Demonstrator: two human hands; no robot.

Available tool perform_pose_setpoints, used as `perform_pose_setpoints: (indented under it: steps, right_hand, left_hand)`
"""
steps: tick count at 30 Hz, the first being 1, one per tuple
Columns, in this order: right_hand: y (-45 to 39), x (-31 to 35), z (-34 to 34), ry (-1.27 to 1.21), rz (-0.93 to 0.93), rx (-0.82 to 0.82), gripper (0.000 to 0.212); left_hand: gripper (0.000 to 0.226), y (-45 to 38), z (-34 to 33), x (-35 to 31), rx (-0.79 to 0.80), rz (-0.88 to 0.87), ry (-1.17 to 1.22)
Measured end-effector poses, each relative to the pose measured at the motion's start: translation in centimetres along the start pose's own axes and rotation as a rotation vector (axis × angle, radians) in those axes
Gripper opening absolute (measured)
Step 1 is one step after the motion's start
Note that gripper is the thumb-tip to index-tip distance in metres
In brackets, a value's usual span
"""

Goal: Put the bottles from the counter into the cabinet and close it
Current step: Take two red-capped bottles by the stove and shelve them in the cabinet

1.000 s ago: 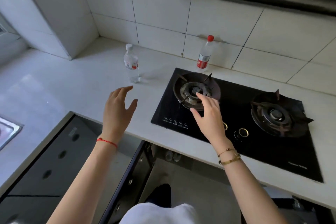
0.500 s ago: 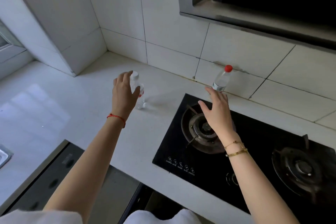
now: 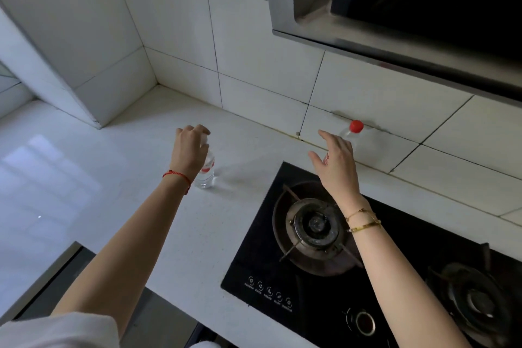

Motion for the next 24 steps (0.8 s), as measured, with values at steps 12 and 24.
perform_pose_setpoints:
  steps: [12,24]
  right_hand:
    - [-7.0,-6.8,0.6,0.291,-0.105,-0.062,0.049]
    - [-6.3,-7.4,0.3,0.186,-0.201,0.003,0.020]
  left_hand:
    - [0.029,1.1,-0.6,-7.6,-0.075,-0.171,0.114]
    - [0.029,3.8,-1.5,-10.6,0.015,-0.176,0.115]
Point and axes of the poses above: each hand's wrist, its own y-axis away from the middle knuckle, its own z-axis out of the back of the hand, x = y × z, the point moved 2 cm from there along -y, towards the middle knuckle, and after that the axes turned 12 degrees about -x, right-handed, at the moved point
